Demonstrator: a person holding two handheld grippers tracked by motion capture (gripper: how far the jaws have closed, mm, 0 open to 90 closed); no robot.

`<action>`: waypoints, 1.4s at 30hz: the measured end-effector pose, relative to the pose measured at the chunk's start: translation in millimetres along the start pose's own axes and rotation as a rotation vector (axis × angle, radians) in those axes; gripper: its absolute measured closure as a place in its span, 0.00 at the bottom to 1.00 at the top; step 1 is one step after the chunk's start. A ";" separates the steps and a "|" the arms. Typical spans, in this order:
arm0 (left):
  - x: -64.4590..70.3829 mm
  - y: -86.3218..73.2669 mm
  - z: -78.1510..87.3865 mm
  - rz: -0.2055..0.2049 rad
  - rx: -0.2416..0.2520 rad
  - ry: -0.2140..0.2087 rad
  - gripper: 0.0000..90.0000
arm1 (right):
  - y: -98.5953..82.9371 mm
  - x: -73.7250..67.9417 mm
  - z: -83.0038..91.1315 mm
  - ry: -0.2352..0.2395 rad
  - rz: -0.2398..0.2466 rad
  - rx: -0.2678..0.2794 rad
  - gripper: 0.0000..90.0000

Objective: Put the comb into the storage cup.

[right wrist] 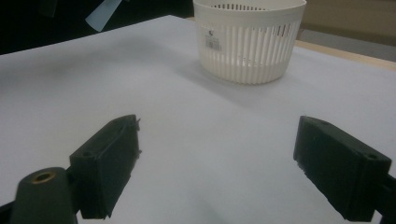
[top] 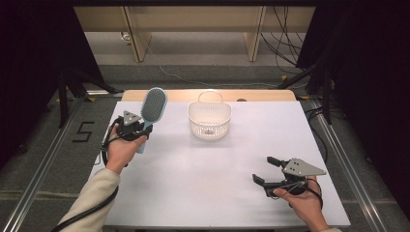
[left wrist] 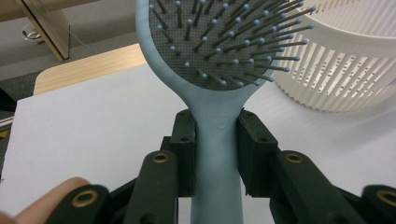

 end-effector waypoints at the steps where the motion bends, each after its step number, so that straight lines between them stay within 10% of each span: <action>1: 0.3 0.3 0.1 0.001 -0.002 -0.004 0.78 | 0.0 0.0 0.1 0.000 0.001 -0.001 0.17; 42: 8.3 6.6 3.1 -0.003 0.055 -0.029 0.78 | 0.0 -0.1 0.0 0.001 -0.002 0.000 0.17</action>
Point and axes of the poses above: each handheld gripper's, and its own axes: z roughly backward along the jaws, y roughly out of its top, x roughly to its right, the point moved 2 cm from there along -z, roughly forward along the jaws, and after that the axes turned 7 degrees about x, right-handed, at the moved point
